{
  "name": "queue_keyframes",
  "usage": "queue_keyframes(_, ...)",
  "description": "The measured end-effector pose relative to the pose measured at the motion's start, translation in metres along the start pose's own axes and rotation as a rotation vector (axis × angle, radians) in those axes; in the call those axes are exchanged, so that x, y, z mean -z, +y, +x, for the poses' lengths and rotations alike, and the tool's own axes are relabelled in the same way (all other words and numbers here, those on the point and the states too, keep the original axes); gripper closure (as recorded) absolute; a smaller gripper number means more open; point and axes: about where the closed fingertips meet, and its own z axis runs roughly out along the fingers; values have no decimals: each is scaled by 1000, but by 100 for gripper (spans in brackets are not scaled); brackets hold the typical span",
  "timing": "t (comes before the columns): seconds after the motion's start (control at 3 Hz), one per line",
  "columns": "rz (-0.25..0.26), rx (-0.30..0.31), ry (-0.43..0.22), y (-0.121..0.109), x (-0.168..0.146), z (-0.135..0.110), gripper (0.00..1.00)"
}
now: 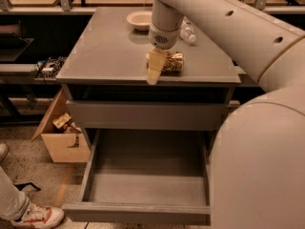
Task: Place orange can into middle drawer
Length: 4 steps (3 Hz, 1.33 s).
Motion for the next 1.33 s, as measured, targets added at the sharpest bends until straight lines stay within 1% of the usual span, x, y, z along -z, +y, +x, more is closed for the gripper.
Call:
queue_keyframes(0.33,-27,-5,20,3,-15,1,18)
queue_keyframes(0.67,-45,-7,27,8,-22,7,41)
queue_keyframes(1.0,-52,-20,24,14,-21,19,64)
queue_keyframes(1.33,-43,-45,23,27,-5,42,87)
